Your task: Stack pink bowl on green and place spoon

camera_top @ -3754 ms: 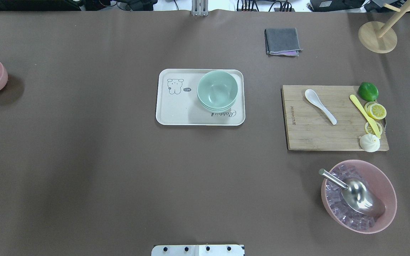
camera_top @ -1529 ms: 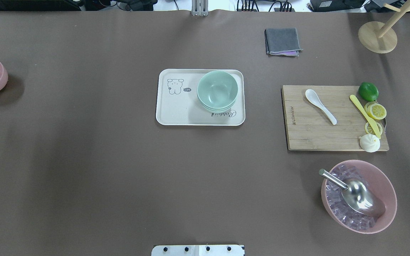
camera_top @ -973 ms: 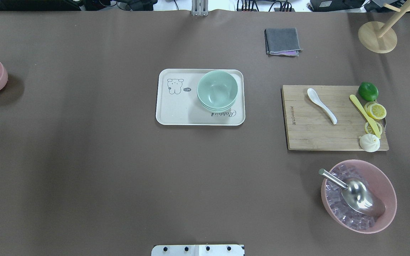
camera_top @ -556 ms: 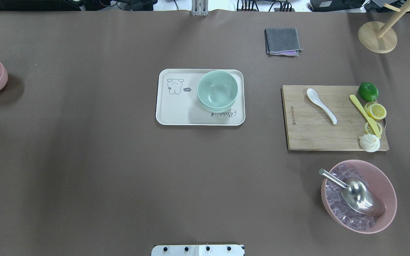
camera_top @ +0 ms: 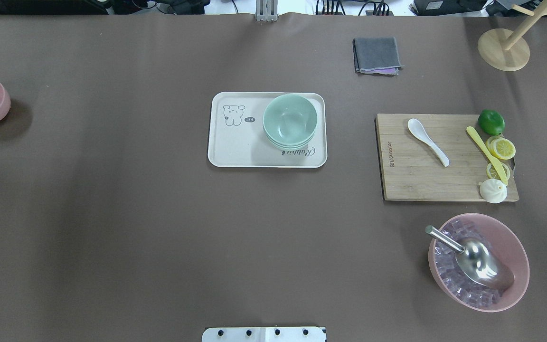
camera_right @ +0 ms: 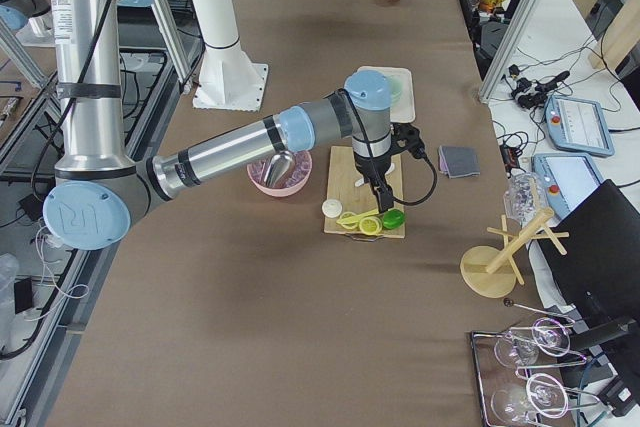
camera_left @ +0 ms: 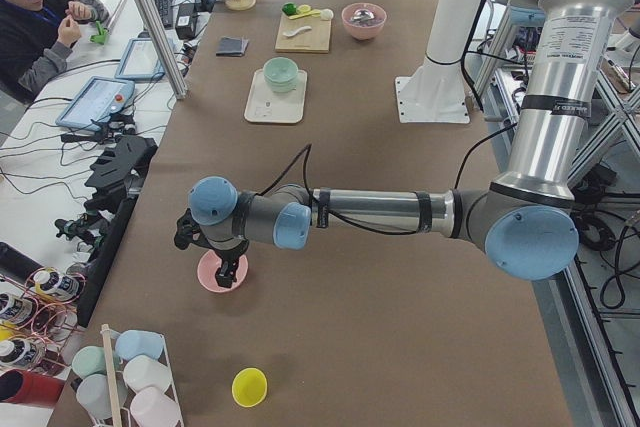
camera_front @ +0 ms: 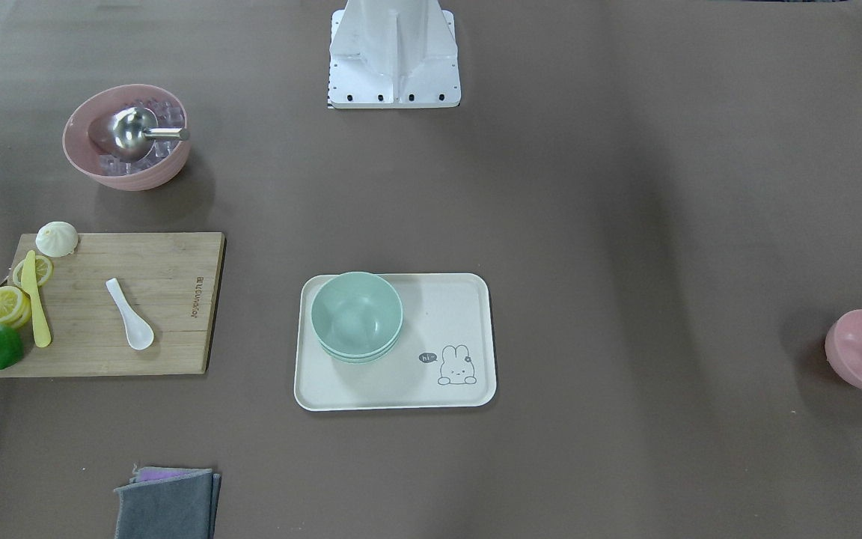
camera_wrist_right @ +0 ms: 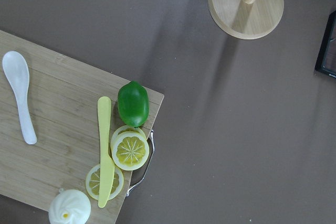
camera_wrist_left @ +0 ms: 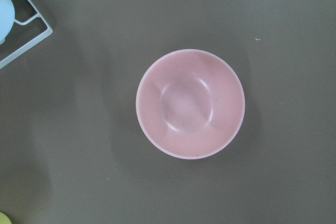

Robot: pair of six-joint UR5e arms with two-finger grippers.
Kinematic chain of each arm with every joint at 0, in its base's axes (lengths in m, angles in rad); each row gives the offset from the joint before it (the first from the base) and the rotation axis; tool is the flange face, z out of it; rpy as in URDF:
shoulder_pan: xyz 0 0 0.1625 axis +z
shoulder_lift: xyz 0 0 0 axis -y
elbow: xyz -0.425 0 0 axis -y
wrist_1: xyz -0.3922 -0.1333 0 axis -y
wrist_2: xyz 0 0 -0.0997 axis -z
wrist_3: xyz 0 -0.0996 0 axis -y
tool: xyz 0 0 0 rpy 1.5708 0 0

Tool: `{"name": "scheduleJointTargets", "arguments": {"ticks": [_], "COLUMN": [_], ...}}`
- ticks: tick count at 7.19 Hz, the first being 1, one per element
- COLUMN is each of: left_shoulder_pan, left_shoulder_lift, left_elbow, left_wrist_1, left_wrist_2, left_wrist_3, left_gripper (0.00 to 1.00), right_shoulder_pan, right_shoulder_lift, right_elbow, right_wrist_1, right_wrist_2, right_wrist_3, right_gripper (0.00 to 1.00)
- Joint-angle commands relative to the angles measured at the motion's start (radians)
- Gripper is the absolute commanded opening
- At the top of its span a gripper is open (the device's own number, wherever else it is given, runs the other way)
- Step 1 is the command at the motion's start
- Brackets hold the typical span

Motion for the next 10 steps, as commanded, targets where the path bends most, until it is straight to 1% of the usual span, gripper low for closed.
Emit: {"name": "scheduleJointTargets", "arguments": {"ticks": [1, 3, 4, 5, 6, 8, 9, 10], "left_shoulder_pan": [0.0, 0.0, 0.001, 0.004, 0.019, 0.07, 0.099, 0.155], "left_shoulder_lift": [0.004, -0.014, -0.028, -0.038, -0.059, -0.111, -0.134, -0.14], "left_elbow": [0.013, 0.062, 0.078, 0.108, 0.152, 0.248, 0.318, 0.373], "left_wrist_1": [0.0, 0.0, 0.0, -0.006, -0.009, -0.032, -0.139, -0.266], "left_wrist_2": [0.001, 0.001, 0.007, 0.028, 0.03, 0.06, 0.127, 0.163], "left_wrist_3": [0.0, -0.009, -0.029, -0.043, -0.051, -0.078, -0.147, -0.261], "left_gripper": [0.99, 0.99, 0.99, 0.99, 0.99, 0.99, 0.99, 0.98], "right_shoulder_pan": [-0.007, -0.029, -0.034, -0.034, -0.036, -0.054, -0.057, -0.057], "right_shoulder_lift": [0.009, 0.029, 0.027, 0.029, 0.03, 0.058, 0.06, 0.06], "right_elbow": [0.003, 0.001, -0.013, -0.043, -0.08, -0.106, -0.109, -0.109], "right_wrist_1": [0.0, 0.0, -0.002, -0.002, 0.0, 0.006, 0.006, 0.008], "right_wrist_2": [-0.002, -0.016, -0.017, -0.013, -0.005, 0.012, 0.012, 0.012], "right_wrist_3": [0.0, 0.002, 0.006, 0.052, 0.065, 0.071, 0.069, 0.069], "right_gripper": [1.0, 1.0, 1.0, 1.0, 1.0, 1.0, 1.0, 1.0]}}
